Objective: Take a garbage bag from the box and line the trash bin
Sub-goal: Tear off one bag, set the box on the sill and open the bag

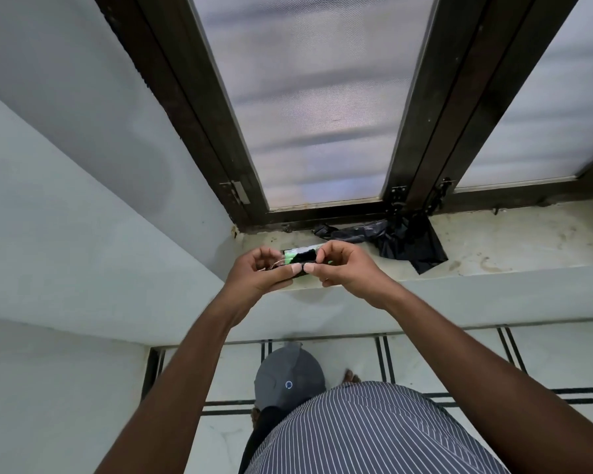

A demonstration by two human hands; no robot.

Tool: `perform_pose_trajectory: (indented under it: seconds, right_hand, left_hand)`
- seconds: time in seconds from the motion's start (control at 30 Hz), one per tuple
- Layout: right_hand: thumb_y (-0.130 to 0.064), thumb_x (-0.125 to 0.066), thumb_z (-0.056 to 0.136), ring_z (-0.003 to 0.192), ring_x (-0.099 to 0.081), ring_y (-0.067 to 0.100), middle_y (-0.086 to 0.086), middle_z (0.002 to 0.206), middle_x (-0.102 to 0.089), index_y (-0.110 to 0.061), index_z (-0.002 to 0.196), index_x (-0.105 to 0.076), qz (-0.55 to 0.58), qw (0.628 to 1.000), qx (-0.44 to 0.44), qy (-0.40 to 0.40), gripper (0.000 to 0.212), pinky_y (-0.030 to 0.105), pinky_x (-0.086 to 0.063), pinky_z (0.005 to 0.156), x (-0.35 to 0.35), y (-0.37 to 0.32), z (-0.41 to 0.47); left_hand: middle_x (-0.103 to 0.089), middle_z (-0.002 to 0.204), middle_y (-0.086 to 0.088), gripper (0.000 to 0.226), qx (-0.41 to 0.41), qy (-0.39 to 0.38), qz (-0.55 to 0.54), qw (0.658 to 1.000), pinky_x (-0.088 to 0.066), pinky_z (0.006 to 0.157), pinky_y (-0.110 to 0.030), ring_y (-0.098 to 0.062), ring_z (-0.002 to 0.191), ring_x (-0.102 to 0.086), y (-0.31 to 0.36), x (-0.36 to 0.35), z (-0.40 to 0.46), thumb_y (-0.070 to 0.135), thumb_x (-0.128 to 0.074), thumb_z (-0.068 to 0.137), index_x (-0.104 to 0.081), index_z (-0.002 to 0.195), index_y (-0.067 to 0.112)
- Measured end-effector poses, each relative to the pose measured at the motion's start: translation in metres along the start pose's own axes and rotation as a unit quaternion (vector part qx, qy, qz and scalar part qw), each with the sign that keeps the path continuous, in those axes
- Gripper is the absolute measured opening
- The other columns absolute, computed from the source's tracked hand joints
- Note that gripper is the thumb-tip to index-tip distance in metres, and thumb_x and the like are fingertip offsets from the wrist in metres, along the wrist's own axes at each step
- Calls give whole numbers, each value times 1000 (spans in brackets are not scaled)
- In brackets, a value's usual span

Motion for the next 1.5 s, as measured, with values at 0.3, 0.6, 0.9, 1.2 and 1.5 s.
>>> perform_pose_trajectory:
  seconds: [0.3, 0.6, 0.9, 1.2, 1.5]
  right_hand:
    - [-32, -56, 107, 120, -60, 24, -3, 121, -74, -22, 122, -72, -422, 893, 93, 129, 24, 43, -50, 100, 5, -10, 55]
    - [-31, -70, 99, 129, -49, 29, -1, 144, -64, -28, 152, -54, -685, 716, 136, 7, 56, 44, -40, 102, -34, 15, 82]
    - [-35, -78, 94, 129, -56, 21, -5, 137, -66, -32, 146, -56, -509, 848, 150, 13, 57, 48, -56, 101, -25, -3, 61]
    - [-44, -83, 90, 98, -71, 26, -3, 122, -69, -36, 142, -44, -457, 864, 156, 141, 65, 42, -59, 76, -4, -10, 45]
    - [-49, -81, 90, 89, -71, 25, 0, 131, -60, -30, 144, -43, -458, 869, 144, 121, 69, 47, -63, 74, -9, -3, 39]
  left_hand:
    - [-74, 106, -10, 18, -61, 168, 131, 975, -67, 81, -31, -26, 99, -77, 6, 37, 5, 26, -72, 102, -81, 102, 10]
    - [-56, 109, -5, 24, -136, 288, 366, 874, -37, 68, -5, 0, 76, -52, 27, 43, -9, 29, -58, 109, -78, 107, 14]
    - [-56, 109, -5, 17, -143, 161, 390, 895, -44, 85, -25, -17, 97, -60, 25, 17, 25, 25, -66, 104, -78, 111, 15]
    - [-59, 111, 3, 29, -114, 263, 336, 897, -47, 81, -31, -16, 97, -61, 33, 23, 30, 40, -69, 99, -58, 116, 20]
    - [-68, 120, -9, 18, -22, 134, 89, 987, -65, 66, -34, -26, 90, -78, -8, -2, 55, 11, -63, 104, -68, 118, 22]
Point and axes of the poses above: each hand's wrist, its own z-axis towards the middle knuckle, its own x-axis out of the back of the hand, y = z × x, the point moved 9 cm from there along z, towards the middle knuckle
